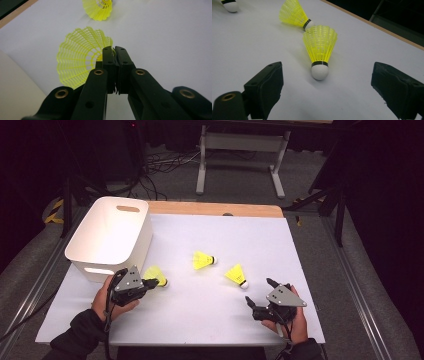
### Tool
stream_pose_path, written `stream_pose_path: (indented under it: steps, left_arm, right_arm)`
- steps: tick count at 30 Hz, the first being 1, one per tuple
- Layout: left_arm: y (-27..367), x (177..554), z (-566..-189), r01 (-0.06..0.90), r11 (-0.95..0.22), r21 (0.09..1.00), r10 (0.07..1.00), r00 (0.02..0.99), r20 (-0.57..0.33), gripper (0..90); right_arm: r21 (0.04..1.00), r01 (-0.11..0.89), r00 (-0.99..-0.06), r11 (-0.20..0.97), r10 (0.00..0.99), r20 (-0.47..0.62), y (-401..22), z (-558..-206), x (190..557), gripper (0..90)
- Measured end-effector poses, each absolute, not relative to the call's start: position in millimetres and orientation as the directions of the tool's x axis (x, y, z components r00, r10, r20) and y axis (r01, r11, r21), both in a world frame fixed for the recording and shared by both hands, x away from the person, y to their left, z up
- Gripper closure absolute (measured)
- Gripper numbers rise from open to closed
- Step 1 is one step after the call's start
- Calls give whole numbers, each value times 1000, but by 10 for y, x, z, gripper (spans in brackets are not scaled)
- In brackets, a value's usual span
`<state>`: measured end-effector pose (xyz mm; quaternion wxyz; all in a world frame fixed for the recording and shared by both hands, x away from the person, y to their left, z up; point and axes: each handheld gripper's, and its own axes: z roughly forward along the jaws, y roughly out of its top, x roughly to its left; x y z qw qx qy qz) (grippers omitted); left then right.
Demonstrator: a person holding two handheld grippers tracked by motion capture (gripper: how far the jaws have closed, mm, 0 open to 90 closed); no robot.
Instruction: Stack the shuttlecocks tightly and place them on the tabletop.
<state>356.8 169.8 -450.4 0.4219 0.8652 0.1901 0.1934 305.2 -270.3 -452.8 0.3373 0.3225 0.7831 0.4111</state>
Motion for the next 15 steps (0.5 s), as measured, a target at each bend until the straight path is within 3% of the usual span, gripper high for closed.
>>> stream_pose_path:
  steps: [6,15]
  left_arm:
    - [1541,3587,-4453,126,-598,792,466,858,216,870]
    - [1355,3703,-4414,117,-591,798,443,874,200,868]
  right_arm:
    - [860,230,-566,456,782,-263,-2701,-4531,3054,117]
    - [865,236,-573,443,782,-245,-2716,-4532,3063,117]
